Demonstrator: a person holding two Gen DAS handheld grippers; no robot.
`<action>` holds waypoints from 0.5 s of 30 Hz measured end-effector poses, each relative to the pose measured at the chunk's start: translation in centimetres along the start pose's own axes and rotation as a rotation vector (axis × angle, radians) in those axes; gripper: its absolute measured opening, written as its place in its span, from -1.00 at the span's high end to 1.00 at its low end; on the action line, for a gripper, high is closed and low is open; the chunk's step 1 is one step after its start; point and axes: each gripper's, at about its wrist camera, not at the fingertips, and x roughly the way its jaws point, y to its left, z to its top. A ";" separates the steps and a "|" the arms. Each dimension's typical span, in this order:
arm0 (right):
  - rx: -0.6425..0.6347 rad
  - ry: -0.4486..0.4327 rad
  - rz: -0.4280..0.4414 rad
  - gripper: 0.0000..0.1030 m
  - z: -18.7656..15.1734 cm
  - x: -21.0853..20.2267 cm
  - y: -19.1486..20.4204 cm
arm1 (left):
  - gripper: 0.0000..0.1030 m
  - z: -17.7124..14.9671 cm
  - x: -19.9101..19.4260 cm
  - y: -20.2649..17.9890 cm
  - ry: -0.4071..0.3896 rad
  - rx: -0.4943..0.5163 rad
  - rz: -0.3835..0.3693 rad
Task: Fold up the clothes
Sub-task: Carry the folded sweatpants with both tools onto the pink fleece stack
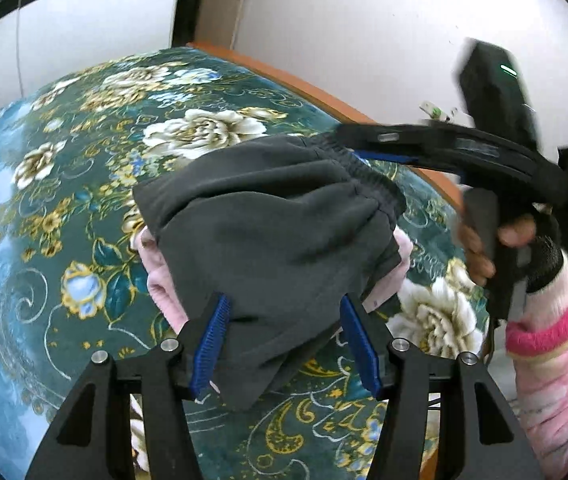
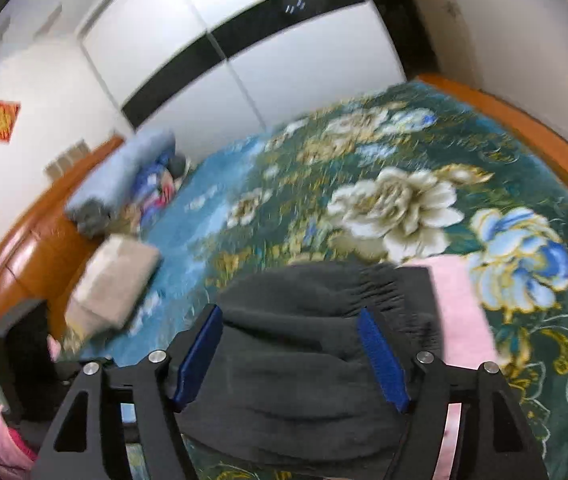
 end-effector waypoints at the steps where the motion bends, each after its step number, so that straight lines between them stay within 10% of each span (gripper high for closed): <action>1: 0.006 0.026 -0.017 -0.44 -0.1 1.0 -0.2 | -0.15 0.0 0.2 -0.3 0.002 0.012 0.000; 9: 0.147 0.112 -0.062 -0.45 -1.7 5.6 -4.0 | -0.15 -0.3 0.8 -1.7 0.006 0.076 -0.007; 15: 0.136 -0.014 -0.066 -0.44 -2.4 1.4 -1.4 | -0.15 -1.6 -2.1 -1.4 -0.067 0.053 -0.007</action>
